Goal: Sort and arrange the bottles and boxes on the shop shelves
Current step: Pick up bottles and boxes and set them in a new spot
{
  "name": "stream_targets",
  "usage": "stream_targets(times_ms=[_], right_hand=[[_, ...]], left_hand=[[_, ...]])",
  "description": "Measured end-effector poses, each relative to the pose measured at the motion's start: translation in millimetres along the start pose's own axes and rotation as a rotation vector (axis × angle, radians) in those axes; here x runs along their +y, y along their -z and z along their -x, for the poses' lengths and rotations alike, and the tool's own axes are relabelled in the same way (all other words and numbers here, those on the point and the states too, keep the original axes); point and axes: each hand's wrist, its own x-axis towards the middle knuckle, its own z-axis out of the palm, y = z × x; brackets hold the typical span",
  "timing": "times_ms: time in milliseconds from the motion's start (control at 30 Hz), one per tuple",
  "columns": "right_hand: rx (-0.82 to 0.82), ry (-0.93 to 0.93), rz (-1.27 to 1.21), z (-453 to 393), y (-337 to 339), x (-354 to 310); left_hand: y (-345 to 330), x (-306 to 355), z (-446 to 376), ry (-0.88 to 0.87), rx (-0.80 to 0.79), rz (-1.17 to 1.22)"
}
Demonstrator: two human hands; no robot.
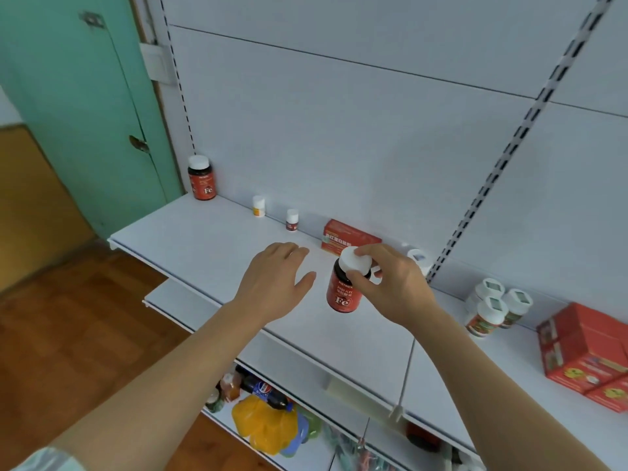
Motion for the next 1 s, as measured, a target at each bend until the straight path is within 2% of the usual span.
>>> stream_targets(times_ms=[300,500,800,1000], right_hand=[[-0.013,0.126,-0.068,-76.2,-70.9,-30.1],[0.0,0.174,-0.063,-135.1,-125.5,-71.7],[0.078,0.086,0.01,-216.5,-218.2,-141.2],[0.07,-0.048,0.058,-254.4,-255.5,-156.3]], left_hand=[[7.3,-88.1,-10.7,0.159,0.018,-0.041],[21.5,-167.3,-27.5,0.201,0.034,-0.057],[48.1,-306.1,-71.5,0.097,0.045,-0.031],[51.9,-357.9,-97.2,0.029,0.002,-0.015]])
